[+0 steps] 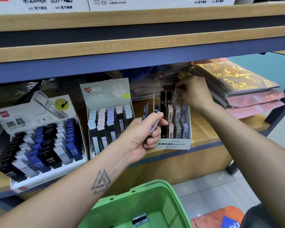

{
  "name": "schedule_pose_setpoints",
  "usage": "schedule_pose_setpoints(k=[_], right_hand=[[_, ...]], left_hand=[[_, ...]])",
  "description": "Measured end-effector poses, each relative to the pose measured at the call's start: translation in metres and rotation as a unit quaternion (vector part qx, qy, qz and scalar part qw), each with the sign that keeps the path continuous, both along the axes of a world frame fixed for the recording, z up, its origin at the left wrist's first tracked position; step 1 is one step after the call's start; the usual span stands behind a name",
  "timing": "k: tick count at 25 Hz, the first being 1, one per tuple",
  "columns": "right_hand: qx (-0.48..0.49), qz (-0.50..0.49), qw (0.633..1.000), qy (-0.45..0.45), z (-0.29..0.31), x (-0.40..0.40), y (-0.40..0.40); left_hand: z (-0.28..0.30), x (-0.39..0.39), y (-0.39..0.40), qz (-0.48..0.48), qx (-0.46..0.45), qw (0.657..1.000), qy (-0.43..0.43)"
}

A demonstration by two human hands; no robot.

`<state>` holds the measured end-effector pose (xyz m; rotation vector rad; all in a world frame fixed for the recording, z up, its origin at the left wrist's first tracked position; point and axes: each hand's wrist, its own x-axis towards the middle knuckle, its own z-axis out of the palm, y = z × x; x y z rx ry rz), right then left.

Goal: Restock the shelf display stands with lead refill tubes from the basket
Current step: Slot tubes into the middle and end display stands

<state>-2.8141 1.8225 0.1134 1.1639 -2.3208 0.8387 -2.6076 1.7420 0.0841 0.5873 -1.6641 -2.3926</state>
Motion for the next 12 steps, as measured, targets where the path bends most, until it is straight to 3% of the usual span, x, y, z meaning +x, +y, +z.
schedule_pose_setpoints(k=[8, 12], right_hand=[[0.051, -0.017, 0.998, -0.028, -0.002, -0.013, -0.002], [0.099, -0.022, 0.994, 0.030, -0.014, -0.012, -0.011]], left_hand=[[-0.003, -0.004, -0.002, -0.001, 0.015, 1.000, -0.002], [-0.002, -0.003, -0.002, 0.000, 0.023, 1.000, -0.004]])
